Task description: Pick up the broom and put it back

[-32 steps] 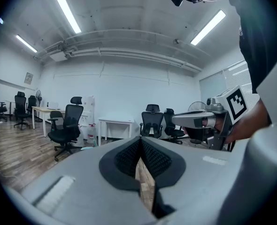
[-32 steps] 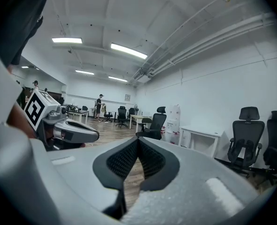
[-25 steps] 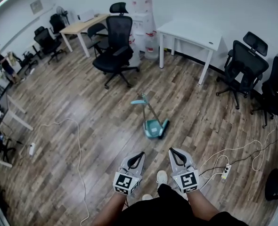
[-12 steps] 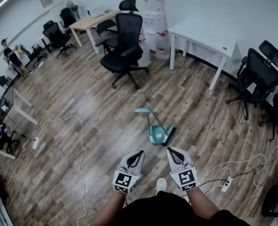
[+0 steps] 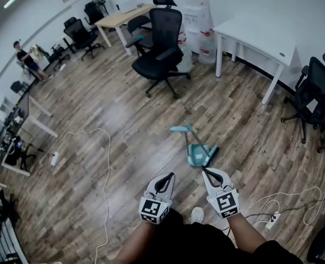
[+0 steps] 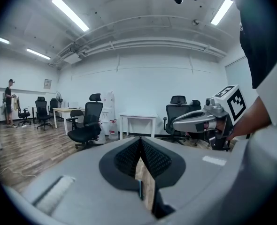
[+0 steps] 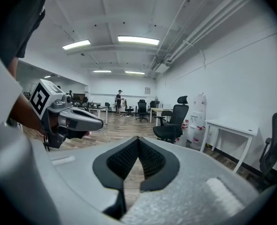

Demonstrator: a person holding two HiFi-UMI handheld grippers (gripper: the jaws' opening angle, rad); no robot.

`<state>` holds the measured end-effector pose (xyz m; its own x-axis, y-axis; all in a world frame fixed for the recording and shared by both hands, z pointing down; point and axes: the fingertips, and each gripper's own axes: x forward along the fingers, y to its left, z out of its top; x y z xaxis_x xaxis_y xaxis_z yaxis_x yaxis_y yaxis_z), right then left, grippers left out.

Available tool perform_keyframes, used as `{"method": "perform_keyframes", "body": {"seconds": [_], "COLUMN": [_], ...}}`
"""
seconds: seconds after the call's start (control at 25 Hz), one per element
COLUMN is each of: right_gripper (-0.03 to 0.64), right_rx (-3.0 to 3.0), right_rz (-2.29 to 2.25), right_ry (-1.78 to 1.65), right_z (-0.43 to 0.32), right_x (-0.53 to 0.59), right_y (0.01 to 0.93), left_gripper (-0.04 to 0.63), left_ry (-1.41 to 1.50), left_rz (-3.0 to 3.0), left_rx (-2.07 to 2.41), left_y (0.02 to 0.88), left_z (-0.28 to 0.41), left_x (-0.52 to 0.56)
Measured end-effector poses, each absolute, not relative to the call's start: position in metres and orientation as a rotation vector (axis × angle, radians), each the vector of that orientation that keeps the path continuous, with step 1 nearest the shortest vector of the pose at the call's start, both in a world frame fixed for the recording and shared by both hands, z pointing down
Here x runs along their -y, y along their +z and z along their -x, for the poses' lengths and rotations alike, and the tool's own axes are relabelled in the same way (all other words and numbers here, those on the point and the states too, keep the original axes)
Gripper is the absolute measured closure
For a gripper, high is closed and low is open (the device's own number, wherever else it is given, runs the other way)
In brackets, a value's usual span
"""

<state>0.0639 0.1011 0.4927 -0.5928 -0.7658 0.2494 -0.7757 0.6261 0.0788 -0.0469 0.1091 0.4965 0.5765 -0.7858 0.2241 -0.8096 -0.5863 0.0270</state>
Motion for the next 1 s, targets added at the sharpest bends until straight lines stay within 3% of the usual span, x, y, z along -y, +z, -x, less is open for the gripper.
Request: {"method": "perform_keyframes", "body": {"seconds": [1.0], "right_gripper": [0.614], "right_rx": [2.493], "right_rz": [-1.255], "right_ry": [0.164], "right_z": [0.01], "right_x": [0.067], "right_y": [0.506], "left_gripper": [0.578], "left_ry": [0.305], "left_rz": [-2.706], "left_rx": [1.223], "left_y": [0.501], "left_z": [0.11], "left_x": [0.068]}}
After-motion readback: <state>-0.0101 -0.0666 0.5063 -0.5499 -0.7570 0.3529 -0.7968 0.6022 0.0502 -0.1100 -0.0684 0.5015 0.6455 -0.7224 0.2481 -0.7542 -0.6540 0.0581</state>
